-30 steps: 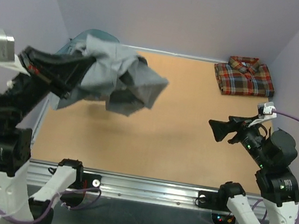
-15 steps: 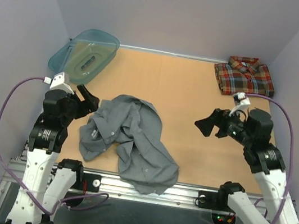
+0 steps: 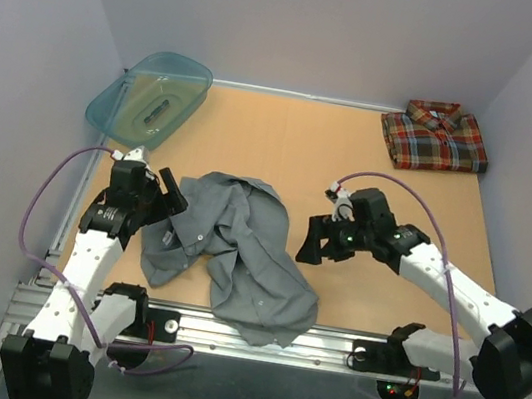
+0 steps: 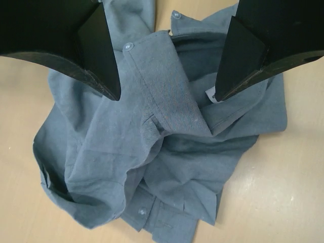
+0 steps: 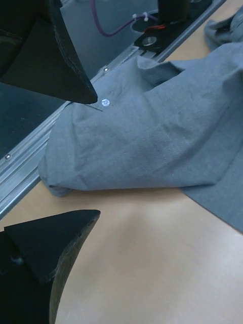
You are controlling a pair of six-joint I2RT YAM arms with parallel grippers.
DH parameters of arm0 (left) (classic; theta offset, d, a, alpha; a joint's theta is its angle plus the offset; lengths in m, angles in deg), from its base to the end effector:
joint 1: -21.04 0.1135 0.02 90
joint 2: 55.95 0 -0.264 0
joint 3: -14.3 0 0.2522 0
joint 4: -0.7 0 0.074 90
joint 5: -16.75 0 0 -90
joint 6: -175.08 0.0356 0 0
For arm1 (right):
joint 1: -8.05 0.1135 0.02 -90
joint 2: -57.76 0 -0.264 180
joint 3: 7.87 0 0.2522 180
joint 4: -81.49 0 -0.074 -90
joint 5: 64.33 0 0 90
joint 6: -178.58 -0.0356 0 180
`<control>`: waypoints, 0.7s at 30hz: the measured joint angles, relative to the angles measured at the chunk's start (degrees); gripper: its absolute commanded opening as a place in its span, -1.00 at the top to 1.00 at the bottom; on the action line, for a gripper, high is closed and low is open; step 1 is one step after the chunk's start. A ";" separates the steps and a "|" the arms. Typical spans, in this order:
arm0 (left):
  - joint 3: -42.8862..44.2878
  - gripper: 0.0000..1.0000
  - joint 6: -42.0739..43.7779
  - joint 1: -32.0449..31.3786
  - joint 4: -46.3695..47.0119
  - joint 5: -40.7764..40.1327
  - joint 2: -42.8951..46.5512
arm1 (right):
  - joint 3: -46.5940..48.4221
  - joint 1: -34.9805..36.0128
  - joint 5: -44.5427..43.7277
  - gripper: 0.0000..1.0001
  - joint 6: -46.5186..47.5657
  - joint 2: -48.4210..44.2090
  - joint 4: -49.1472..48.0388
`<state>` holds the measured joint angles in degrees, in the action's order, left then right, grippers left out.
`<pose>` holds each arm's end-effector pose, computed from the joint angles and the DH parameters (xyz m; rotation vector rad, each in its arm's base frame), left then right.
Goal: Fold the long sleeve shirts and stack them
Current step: Move the shirt to the center of the board, then flatten the shirt out
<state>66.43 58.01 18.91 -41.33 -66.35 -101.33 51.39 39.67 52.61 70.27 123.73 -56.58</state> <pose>0.1740 -0.0108 0.2679 -0.4102 2.1742 -0.4175 0.1898 0.1358 0.2458 -0.5178 2.4739 0.9476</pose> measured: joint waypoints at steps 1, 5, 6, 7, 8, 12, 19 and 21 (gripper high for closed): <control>-0.24 -0.73 0.13 -0.04 0.13 0.42 -1.07 | -0.26 1.53 -0.46 -0.77 -0.42 1.03 -0.92; -0.28 -0.72 0.46 -0.17 2.80 1.33 -3.10 | -0.57 5.84 -3.15 -0.68 -1.68 6.80 -4.72; -0.26 -0.73 0.44 -0.35 3.50 1.27 -3.76 | -0.55 6.38 -3.93 -0.68 -1.90 8.31 -5.68; -0.26 -0.73 0.37 -0.42 4.20 1.18 -4.76 | -0.55 6.71 -4.44 -0.65 -2.10 9.31 -6.19; -0.26 -0.72 -0.02 -0.46 4.52 1.01 -5.44 | -0.48 6.91 -5.38 -0.59 -2.23 10.43 -6.64; -0.26 -0.70 -2.29 -0.76 5.57 -0.07 -6.84 | 0.37 7.10 -9.14 -0.47 -2.47 14.10 -7.78; -3.58 -0.55 -8.61 -0.81 8.83 -0.50 -5.64 | 7.54 7.10 -13.70 -0.27 -2.47 21.22 -9.88; -5.07 -0.52 -10.21 -0.81 9.38 -0.61 -5.38 | 9.35 7.10 -14.93 -0.25 -2.40 22.58 -10.34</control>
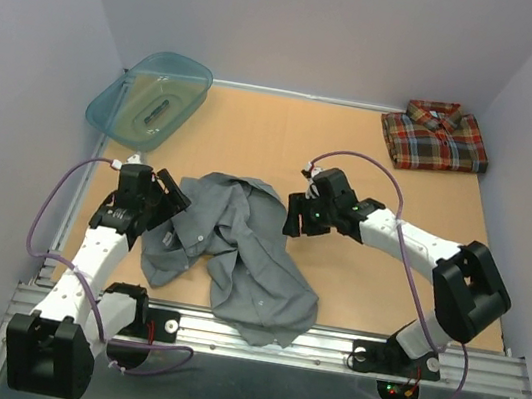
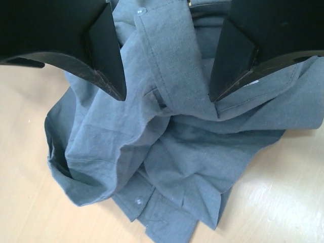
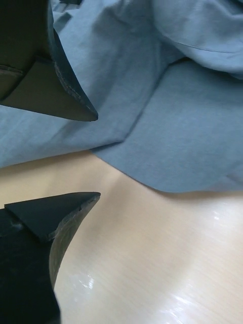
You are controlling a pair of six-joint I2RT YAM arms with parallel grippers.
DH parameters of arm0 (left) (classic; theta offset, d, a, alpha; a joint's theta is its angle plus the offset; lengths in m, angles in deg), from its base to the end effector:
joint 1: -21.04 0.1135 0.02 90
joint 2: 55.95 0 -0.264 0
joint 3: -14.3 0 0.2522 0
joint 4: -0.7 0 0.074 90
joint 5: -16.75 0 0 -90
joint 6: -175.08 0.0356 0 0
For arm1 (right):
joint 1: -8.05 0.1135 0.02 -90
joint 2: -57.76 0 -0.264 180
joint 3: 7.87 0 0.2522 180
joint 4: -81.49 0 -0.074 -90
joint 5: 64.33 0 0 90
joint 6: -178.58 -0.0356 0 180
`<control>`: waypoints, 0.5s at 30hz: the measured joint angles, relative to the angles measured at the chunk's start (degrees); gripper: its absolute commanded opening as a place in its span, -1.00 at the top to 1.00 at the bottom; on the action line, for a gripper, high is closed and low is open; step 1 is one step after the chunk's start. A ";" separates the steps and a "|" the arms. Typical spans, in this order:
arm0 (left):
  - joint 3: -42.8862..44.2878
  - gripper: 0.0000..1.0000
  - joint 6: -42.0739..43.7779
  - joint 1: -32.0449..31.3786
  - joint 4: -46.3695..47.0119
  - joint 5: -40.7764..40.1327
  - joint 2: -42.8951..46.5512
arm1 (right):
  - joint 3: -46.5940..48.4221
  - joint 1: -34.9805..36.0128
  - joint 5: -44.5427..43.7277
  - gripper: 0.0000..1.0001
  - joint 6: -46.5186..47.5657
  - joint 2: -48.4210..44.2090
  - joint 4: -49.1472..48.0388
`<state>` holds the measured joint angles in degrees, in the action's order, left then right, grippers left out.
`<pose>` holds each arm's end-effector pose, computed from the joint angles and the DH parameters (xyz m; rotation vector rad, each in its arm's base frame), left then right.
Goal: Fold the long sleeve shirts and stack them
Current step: Flatten the shirt out
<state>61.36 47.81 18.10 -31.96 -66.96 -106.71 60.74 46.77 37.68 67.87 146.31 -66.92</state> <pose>0.1923 -0.0138 0.2368 -0.6037 2.1660 -0.5066 0.2436 0.2048 0.2062 -0.4965 2.5293 0.6808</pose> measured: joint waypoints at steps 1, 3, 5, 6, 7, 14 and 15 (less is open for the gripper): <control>-0.48 -0.51 -0.70 -0.02 0.09 -0.11 0.09 | 1.01 0.00 -0.59 -0.25 0.07 0.83 -0.46; -1.51 -0.49 -1.99 -0.09 0.52 -0.17 0.15 | 2.97 0.00 -1.88 -0.26 0.28 3.13 -1.36; -2.01 -0.48 -2.69 -0.20 0.68 -0.15 0.22 | 4.96 0.00 -2.86 -0.27 0.42 5.95 -2.54; -2.25 -0.48 -3.17 -0.33 0.81 -0.11 0.26 | 6.05 0.00 -3.58 -0.27 0.59 8.00 -3.34; -2.40 -0.48 -3.43 -0.39 0.96 -0.09 0.33 | 6.56 0.00 -3.98 -0.27 0.59 8.96 -3.82; -3.85 -0.52 -4.83 -0.50 1.51 0.11 1.57 | 12.15 0.00 -8.00 -0.27 1.90 18.58 -6.27; -4.13 -0.53 -4.94 -0.50 1.57 0.13 1.84 | 12.72 0.00 -8.09 -0.26 2.05 19.02 -6.58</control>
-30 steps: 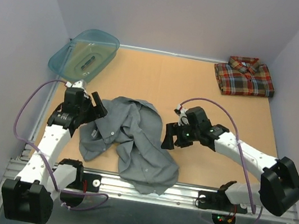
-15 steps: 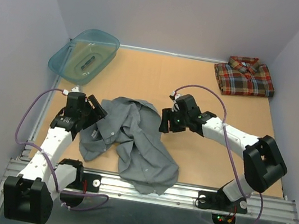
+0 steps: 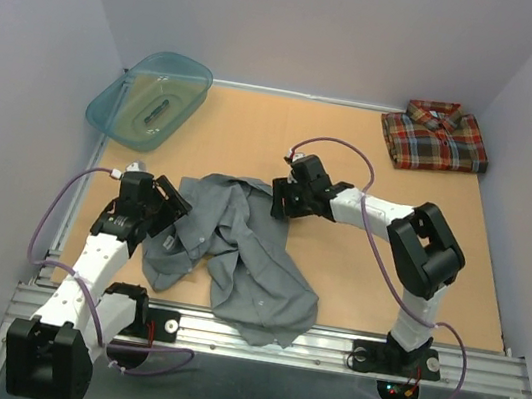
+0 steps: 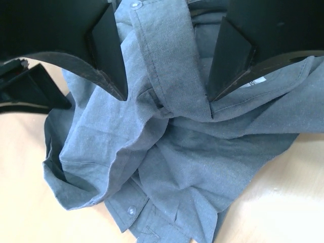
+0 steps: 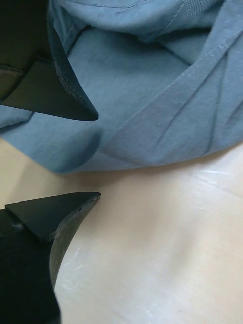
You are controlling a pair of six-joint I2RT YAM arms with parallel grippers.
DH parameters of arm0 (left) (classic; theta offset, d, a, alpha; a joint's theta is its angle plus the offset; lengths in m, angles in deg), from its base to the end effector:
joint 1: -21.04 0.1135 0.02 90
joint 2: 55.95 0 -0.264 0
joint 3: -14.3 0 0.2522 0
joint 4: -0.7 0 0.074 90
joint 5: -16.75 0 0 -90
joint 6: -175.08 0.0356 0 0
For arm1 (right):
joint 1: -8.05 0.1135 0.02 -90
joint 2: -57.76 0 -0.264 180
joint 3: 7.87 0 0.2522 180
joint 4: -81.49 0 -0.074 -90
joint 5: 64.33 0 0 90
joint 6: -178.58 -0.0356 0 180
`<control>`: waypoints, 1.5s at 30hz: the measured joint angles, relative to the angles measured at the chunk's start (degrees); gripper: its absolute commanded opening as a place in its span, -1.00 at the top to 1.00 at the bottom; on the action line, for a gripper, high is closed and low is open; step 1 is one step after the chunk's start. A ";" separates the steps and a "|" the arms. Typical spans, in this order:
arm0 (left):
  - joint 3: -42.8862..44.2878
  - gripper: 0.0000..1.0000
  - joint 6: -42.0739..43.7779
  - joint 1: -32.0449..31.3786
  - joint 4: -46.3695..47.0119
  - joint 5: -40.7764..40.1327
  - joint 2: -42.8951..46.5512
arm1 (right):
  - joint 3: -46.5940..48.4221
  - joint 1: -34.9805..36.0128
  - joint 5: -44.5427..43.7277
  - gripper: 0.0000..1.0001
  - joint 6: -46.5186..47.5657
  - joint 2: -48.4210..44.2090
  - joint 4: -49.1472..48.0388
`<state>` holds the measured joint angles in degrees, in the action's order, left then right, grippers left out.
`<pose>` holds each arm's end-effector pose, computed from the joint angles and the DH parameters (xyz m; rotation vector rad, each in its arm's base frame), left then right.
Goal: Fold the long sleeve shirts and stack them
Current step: Flatten the shirt out
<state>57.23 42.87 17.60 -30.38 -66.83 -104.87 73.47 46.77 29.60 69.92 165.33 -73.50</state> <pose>0.1840 -0.0151 0.2203 -0.6940 2.1633 -0.5559 0.3063 0.2487 0.1683 -0.4714 2.4897 0.5041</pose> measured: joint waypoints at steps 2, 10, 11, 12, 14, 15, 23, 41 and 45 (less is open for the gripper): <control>-0.57 -0.54 -0.31 -0.09 -0.02 0.02 0.37 | 1.38 0.00 -0.11 -0.02 0.52 1.53 -0.94; -1.09 -0.54 -0.98 -0.26 -0.50 1.09 0.85 | 3.87 0.00 -0.33 0.98 2.54 4.44 -2.67; -1.09 -0.54 -1.18 -0.31 -0.72 1.14 1.16 | 3.91 0.00 -0.74 0.99 2.62 4.44 -2.64; -1.09 -0.54 -1.33 -0.33 -0.87 1.14 1.46 | 3.98 0.00 -1.40 0.99 2.95 4.42 -2.64; -1.09 -0.46 -1.49 -0.31 -0.98 1.14 1.86 | 3.98 0.00 -2.56 0.99 3.48 4.17 -2.56; -1.09 -0.41 -1.64 -0.31 -0.94 1.20 1.95 | 3.98 0.00 -3.17 0.99 3.87 3.69 -2.38; -2.27 0.02 -2.73 -0.35 1.55 2.45 1.05 | 6.58 0.00 -7.43 0.99 7.85 -7.04 -1.01; 4.81 1.00 -3.87 -2.62 10.80 5.42 -11.30 | 9.18 -1.46 -13.00 0.99 14.62 -15.72 1.75; 20.35 1.00 -1.44 -2.62 13.09 4.44 -20.02 | 15.74 -6.10 -16.22 0.99 19.96 -16.09 3.80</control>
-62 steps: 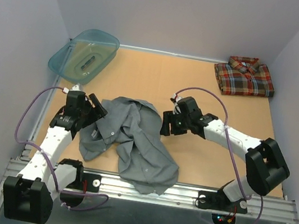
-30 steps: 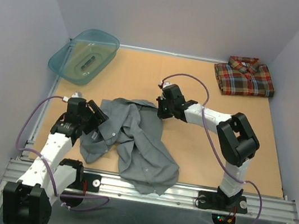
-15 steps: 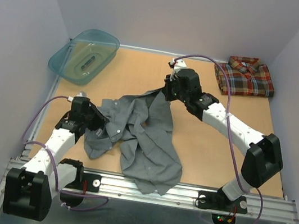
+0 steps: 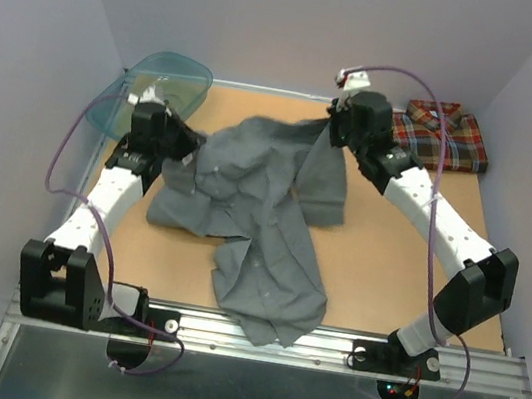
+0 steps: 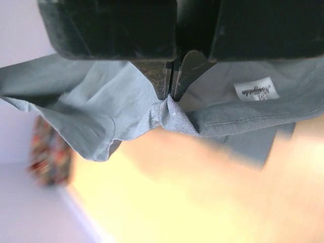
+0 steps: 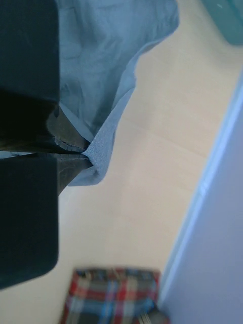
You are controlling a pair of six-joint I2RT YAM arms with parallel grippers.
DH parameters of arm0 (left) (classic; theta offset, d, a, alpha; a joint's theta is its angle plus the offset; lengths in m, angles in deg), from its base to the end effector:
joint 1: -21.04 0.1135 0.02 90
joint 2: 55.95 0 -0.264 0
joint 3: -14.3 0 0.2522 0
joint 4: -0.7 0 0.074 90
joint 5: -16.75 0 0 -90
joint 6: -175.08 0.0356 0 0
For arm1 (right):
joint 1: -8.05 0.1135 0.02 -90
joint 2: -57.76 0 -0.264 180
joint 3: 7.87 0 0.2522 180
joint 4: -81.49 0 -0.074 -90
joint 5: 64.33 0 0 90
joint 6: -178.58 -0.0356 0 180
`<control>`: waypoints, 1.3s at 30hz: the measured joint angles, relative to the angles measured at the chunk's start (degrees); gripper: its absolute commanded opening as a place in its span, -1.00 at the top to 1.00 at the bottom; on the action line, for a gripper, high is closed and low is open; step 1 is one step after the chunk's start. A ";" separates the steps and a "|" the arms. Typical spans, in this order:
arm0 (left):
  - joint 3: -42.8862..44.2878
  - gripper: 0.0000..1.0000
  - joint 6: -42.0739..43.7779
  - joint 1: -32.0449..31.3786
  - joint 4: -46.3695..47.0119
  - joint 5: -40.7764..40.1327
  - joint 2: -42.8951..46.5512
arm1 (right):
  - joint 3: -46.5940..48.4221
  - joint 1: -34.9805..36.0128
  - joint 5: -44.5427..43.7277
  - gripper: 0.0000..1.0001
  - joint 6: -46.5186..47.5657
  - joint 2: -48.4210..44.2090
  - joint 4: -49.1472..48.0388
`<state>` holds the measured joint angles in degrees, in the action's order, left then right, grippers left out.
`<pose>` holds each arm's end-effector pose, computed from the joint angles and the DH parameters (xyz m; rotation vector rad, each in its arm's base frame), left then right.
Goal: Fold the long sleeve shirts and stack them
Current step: Flatten the shirt out
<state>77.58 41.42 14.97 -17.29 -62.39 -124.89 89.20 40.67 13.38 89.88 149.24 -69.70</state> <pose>0.2737 -0.0358 0.2913 -0.5399 1.9819 -0.7404 0.3223 0.1973 0.3591 -0.4396 1.9194 0.1458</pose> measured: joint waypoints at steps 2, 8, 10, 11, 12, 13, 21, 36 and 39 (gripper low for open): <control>7.08 1.00 0.76 0.00 1.70 -0.24 -3.63 | 5.64 -2.21 -1.84 0.99 2.86 0.00 0.50; 38.29 1.00 2.38 -0.63 4.52 1.18 -18.49 | 26.53 -6.08 -6.47 0.99 12.87 0.48 0.24; 46.88 1.00 3.21 -0.96 5.70 1.88 -21.73 | 31.43 -6.03 -6.62 0.99 15.23 0.46 -0.57; 50.34 1.00 3.56 -1.05 6.40 2.25 -22.75 | 33.70 -6.01 -6.56 0.99 16.44 0.28 -0.98; 53.59 1.00 4.33 -1.14 6.60 2.45 -23.37 | 35.21 -6.01 -6.03 0.99 17.38 -0.17 -1.57; 56.13 1.00 5.01 -1.27 7.06 2.67 -23.82 | 36.26 -6.01 -5.27 0.99 18.29 -0.90 -1.90; 48.85 1.00 10.93 -1.46 20.94 5.18 -13.22 | 31.04 -5.99 9.68 0.98 19.21 -12.31 -1.53; -10.08 -0.63 9.25 -1.51 7.85 0.96 44.24 | -14.86 -5.92 53.09 0.26 -0.44 -39.06 5.46; -13.57 -0.79 5.95 -1.66 -4.31 -2.56 58.03 | -27.78 -5.90 57.40 -0.29 -5.01 -41.88 9.60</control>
<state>64.01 47.37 13.31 -21.60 -64.95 -66.86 61.42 34.77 70.77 84.87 107.36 -60.10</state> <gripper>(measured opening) 0.831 0.417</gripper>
